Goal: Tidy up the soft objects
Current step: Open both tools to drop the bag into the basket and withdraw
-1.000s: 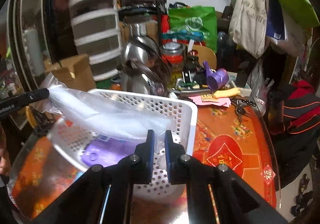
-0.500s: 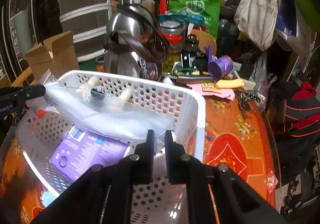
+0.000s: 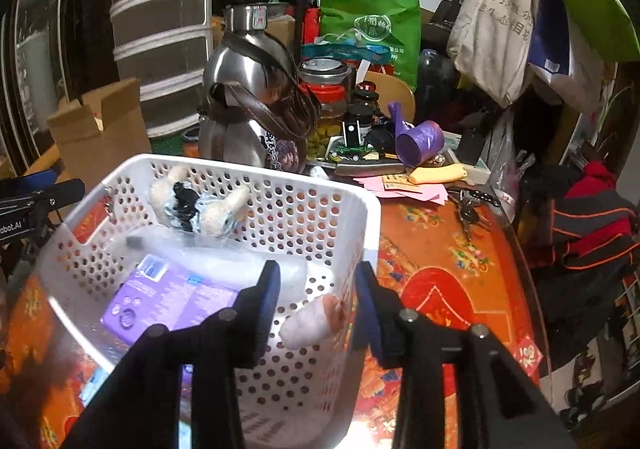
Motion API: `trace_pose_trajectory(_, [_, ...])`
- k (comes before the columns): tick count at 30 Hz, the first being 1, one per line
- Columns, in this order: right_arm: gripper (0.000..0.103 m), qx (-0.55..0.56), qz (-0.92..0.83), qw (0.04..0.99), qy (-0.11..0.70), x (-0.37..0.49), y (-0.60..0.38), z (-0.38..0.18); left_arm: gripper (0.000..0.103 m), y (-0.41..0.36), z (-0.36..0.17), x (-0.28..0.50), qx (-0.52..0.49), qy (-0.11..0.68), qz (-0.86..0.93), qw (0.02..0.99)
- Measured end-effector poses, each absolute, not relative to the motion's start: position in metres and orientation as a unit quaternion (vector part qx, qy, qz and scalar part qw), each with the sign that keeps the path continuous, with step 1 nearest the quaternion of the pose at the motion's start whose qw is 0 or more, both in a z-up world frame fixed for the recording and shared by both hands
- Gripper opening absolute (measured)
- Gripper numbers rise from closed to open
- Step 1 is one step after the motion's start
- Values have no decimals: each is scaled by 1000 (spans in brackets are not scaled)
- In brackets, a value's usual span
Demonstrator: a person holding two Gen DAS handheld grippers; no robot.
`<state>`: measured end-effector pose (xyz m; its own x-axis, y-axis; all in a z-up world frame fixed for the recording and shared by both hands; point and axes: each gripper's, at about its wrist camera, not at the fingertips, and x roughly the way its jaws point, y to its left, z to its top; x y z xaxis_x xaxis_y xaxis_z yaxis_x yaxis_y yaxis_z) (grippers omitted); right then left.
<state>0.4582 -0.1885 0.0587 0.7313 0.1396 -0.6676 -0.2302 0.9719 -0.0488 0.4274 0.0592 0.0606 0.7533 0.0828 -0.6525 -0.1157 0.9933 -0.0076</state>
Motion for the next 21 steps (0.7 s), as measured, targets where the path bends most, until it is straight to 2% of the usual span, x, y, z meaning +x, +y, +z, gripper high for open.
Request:
trace_pose_trajectory(2, [50, -50, 102, 929, 353, 454, -193, 60, 78, 59, 67, 420, -26, 340, 51, 939])
trace_pose_trajectory(6, [53, -33, 113, 929, 350, 438, -198, 63, 78, 57, 73, 406, -34, 335, 46, 940])
trace_pose_trajectory(12, [64, -9, 135, 934, 332, 392, -211, 71, 79, 47, 78, 365, -36, 332, 27, 942])
trace_pose_trajectory(16, [76, 19, 147, 933, 329, 350, -226, 71, 79, 42, 79, 318, -38, 335, 22, 941])
trace_pose_trajectory(21, [77, 47, 154, 922, 352, 287, -245, 48, 79, 47, 71, 249, -43, 336, 10, 941])
